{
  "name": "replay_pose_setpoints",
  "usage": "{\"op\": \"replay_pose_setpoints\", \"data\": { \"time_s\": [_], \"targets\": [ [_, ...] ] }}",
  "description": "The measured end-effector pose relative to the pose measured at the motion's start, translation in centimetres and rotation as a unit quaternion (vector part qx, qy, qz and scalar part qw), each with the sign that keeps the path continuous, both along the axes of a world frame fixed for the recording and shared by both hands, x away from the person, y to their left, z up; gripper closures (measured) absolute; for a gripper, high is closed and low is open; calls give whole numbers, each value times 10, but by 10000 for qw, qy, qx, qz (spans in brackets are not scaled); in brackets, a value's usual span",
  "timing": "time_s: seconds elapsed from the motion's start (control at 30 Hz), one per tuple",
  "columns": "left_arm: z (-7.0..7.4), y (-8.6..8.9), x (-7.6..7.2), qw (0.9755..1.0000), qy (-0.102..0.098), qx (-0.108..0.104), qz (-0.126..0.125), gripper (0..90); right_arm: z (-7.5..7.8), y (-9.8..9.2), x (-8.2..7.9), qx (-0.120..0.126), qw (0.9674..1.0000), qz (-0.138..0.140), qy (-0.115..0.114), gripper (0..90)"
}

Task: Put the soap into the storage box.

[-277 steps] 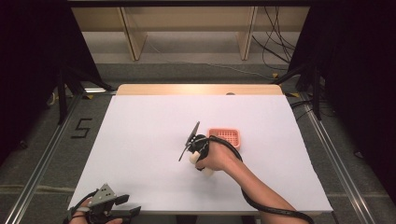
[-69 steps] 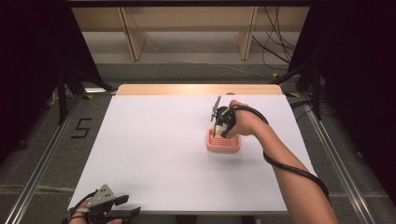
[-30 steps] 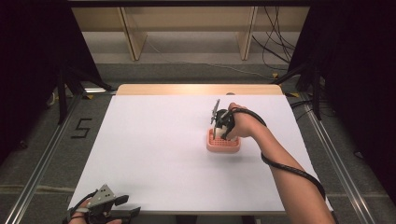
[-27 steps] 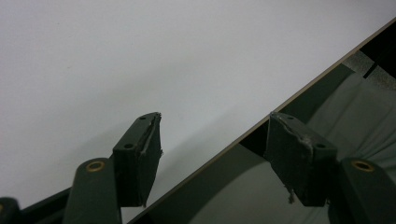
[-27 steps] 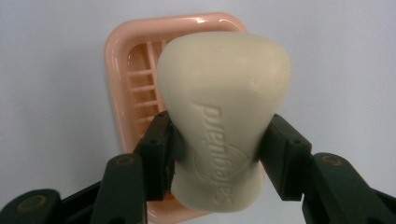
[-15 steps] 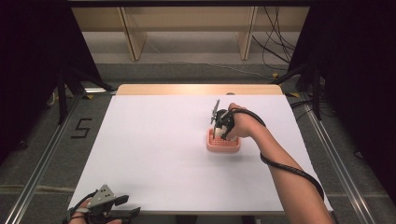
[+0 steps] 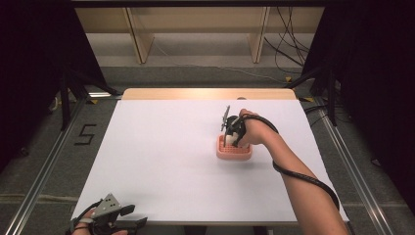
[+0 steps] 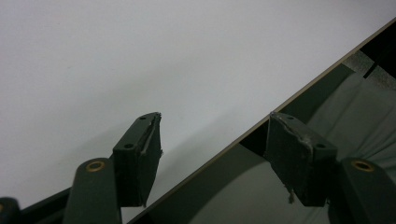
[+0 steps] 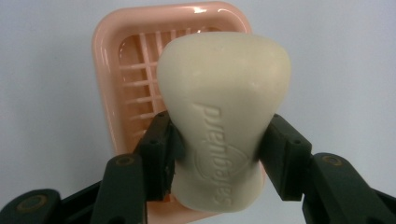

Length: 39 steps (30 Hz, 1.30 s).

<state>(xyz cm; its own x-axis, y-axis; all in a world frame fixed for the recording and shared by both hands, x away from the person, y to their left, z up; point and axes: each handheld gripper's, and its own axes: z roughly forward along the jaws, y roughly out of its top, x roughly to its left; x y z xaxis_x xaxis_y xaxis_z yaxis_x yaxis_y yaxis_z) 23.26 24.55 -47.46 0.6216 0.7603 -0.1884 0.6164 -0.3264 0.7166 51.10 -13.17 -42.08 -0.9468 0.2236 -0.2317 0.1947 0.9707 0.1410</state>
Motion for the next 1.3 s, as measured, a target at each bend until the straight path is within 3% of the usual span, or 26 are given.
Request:
{"op": "replay_pose_setpoints", "data": {
  "time_s": [0.07, 0.1, 0.2, 0.23, 0.33, 0.37, 0.4, 0.47, 0.53, 0.7, 0.73, 0.77, 0.87, 0.93, 1.0, 1.3],
  "targets": [
    [0, 0, 1, 10000, -17, 81, 40, 352, 0, 0, 0, 5, 10000, 6, 32, 503],
    [1, 0, 0, 10000, 75, -15, -36, 352, -1, 0, -1, -13, 9999, -69, 103, 503],
    [-1, 0, 1, 9999, -27, 80, 55, 352, -2, 1, -3, -69, 9997, -228, 93, 503],
    [0, 1, 1, 10000, -12, 83, 0, 352, -3, 1, -1, -42, 10000, 13, 20, 503],
    [0, 0, 0, 10000, -11, 69, 21, 352, -4, 1, -1, -58, 10000, 21, 33, 503],
    [0, -1, 0, 10000, -5, -71, 28, 352, -4, 1, -1, -44, 10000, -9, 46, 503],
    [0, 0, 1, 10000, -14, 74, 33, 352, -4, 2, 0, -52, 9999, 85, 22, 502],
    [0, 0, 1, 10000, -21, 85, 37, 352, -4, 3, 0, -81, 9999, 63, 65, 501],
    [0, -1, 0, 10000, -8, -68, 20, 352, -4, 3, 0, -137, 9999, 36, 63, 501],
    [-1, -1, 0, 9999, -80, 64, 93, 352, -6, 5, 0, -147, 9998, 142, 56, 501],
    [-1, -1, 0, 9999, -80, 64, 93, 352, -6, 5, -1, -144, 9998, 82, 72, 501],
    [0, -1, 0, 10000, 4, -66, 9, 352, -6, 5, -1, -141, 9998, 82, 77, 501],
    [0, -1, -1, 10000, -3, -62, 27, 352, -6, 6, -1, -152, 9998, 87, 71, 501],
    [0, 0, 0, 10000, -21, 81, 37, 352, -6, 5, -1, -146, 9998, 67, 80, 501],
    [0, -1, 0, 10000, -1, -70, 18, 352, -7, 5, -1, -152, 9998, 74, 94, 501],
    [0, -1, 0, 10000, 47, -44, -16, 352, -7, 5, -2, -146, 9998, 131, 80, 496]
  ]
}}
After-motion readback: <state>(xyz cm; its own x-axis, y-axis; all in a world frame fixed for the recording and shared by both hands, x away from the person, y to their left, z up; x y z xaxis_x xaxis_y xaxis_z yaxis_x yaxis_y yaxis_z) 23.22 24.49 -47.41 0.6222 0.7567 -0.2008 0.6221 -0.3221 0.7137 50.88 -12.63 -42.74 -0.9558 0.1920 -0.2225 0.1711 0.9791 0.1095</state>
